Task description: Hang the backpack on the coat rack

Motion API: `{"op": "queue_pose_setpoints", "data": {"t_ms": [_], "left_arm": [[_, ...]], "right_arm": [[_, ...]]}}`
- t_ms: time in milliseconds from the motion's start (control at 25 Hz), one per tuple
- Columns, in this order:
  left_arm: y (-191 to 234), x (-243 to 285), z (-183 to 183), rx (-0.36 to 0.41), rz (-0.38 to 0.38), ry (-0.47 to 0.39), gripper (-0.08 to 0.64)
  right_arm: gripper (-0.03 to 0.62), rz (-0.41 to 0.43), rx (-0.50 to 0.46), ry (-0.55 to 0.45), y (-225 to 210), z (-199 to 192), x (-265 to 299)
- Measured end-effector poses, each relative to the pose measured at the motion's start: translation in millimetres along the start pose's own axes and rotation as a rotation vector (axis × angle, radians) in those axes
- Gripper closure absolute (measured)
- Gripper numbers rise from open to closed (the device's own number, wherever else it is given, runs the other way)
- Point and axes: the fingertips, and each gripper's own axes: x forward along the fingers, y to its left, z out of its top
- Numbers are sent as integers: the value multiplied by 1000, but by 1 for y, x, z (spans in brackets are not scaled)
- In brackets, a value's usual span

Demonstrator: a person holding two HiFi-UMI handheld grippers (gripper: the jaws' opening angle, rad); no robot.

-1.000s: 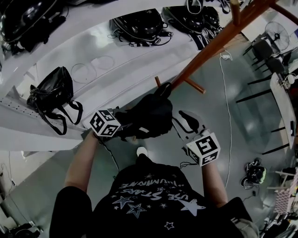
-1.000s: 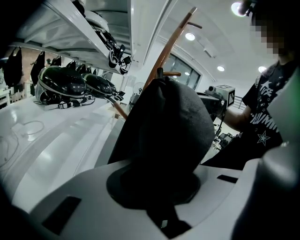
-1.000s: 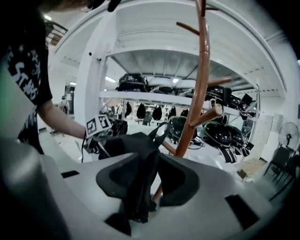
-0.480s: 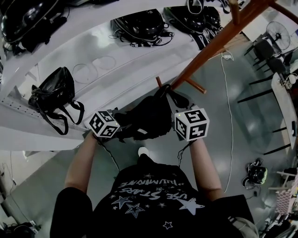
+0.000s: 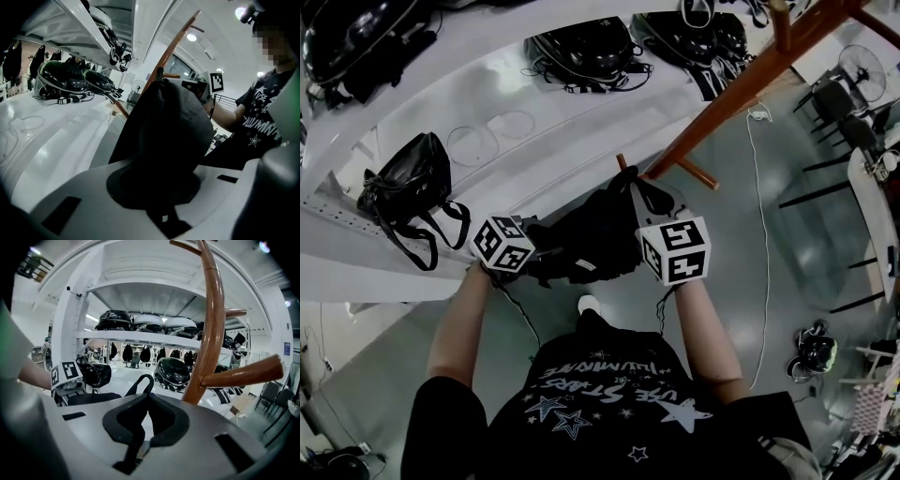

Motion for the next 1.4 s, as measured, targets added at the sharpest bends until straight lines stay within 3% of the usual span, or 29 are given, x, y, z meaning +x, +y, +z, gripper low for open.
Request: {"op": "queue_pose_setpoints", "data": {"t_ms": [360, 800, 1400], "left_arm": [[14, 15, -8, -26, -47, 24, 492], [49, 23, -4, -72, -80, 26, 491], [83, 53, 14, -26, -119, 105, 487]], "right_arm": [[575, -61, 14, 46, -8, -17, 3], [575, -61, -89, 75, -8, -12, 15], [575, -78, -61, 103, -26, -21, 16]]}}
